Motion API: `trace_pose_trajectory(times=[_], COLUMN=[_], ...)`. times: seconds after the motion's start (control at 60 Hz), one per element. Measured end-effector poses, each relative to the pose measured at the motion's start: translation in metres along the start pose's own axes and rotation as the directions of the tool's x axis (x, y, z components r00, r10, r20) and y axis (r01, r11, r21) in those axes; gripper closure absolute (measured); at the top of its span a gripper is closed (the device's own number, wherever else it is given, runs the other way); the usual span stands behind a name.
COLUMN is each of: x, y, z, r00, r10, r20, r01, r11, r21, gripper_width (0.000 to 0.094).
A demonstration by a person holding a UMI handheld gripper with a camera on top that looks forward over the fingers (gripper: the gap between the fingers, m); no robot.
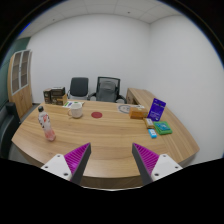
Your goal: Pour water
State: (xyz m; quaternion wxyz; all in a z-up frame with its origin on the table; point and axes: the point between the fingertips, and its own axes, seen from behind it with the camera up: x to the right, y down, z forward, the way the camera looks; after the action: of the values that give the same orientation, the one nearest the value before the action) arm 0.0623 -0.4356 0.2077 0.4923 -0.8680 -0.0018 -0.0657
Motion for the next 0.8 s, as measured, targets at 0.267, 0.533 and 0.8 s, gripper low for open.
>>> trace_pose_trajectory(times=[0.267,0.533,0.8], x=[-0.052,-0.197,-0.340], y=[0.030,0.058,0.022], z=[0.008,0.036,0.107], r00=[0.999,0.992,0.983], r10=[-0.034,-0.059,0.002], r20=[0.031,0.116,0.183], r01=[0.035,0.062,-0.014], r11=[0.999,0.998,0.998], r21=[-0.040,-0.021,0.067], gripper_width=[0.0077,0.0075,0.0078])
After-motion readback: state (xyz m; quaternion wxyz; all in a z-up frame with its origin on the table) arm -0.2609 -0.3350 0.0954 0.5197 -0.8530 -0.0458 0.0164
